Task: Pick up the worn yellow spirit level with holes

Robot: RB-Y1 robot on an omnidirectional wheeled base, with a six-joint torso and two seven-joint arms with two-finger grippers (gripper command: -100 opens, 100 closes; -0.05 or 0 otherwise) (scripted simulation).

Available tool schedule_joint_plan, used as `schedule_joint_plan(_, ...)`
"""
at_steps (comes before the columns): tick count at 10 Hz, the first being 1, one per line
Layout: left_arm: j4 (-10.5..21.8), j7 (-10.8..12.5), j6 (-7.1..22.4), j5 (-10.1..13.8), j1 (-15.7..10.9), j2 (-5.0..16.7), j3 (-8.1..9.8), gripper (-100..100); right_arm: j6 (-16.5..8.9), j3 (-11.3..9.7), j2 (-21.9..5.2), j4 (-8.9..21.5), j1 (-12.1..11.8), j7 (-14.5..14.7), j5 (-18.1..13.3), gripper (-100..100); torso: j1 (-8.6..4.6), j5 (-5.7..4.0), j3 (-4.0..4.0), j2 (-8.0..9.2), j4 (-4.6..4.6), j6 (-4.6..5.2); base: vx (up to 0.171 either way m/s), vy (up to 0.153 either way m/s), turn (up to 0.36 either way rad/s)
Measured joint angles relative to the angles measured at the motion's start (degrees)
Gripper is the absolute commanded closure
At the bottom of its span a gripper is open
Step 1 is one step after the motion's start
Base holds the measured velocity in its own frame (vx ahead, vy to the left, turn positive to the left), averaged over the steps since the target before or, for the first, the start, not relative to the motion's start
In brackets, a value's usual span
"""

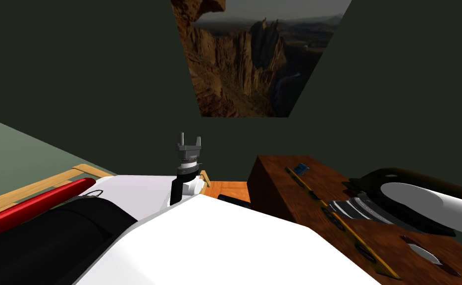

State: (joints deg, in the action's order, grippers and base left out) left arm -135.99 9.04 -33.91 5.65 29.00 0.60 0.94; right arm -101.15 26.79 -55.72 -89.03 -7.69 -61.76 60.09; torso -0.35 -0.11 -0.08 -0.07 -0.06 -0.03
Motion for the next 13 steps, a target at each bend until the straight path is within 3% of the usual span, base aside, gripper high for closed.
schedule_joint_plan(1, 0.0, 0.0, 0.0, 0.0, 0.0, 0.0, 0.0, 0, 0.0, 0.0, 0.0, 0.0, 0.0, 0.0, 0.0, 100, -0.03, -0.01, -0.01, -0.01, 0.0, 0.0, 0.0, 0.0, 0.0)
schedule_joint_plan(3, 0.0, 0.0, 0.0, 0.0, 0.0, 0.0, 0.0, 0, 0.0, 0.0, 0.0, 0.0, 0.0, 0.0, 0.0, -100, -0.05, -0.01, -0.01, -0.02, -0.01, 0.0, 0.043, 0.0, 0.029)
schedule_joint_plan(8, 0.0, 0.0, 0.0, 0.0, 0.0, 0.0, 0.0, 0, 0.1, -0.3, 0.7, 1.0, 0.5, -0.7, 0.0, -100, 0.0, -0.01, -0.45, -0.76, -0.18, -0.04, 0.149, 0.008, 0.051)
schedule_joint_plan(9, 0.0, 0.0, 0.0, 0.0, 0.0, 0.0, 0.0, 0, 0.1, -0.3, 0.7, 1.0, 0.5, -0.8, 0.0, 0, 0.0, 0.0, -0.3, -0.47, -0.13, -0.02, 0.015, 0.001, 0.0)
schedule_joint_plan(10, 0.0, 0.0, 0.0, 0.0, 0.0, 0.0, 0.0, 0, 0.1, -0.3, 0.7, 1.0, 0.5, -0.8, 0.0, -100, -0.02, -0.01, -0.14, -0.22, -0.06, -0.01, 0.058, 0.016, -0.197)
schedule_joint_plan(13, 0.0, 0.0, 0.0, 0.0, 0.0, 0.0, 0.0, 0, 1.8, -1.1, 1.5, 1.3, 0.0, 2.2, -0.6, -100, 0.21, 0.04, -0.21, -0.36, -0.09, 0.0, 0.094, 0.062, -0.164)
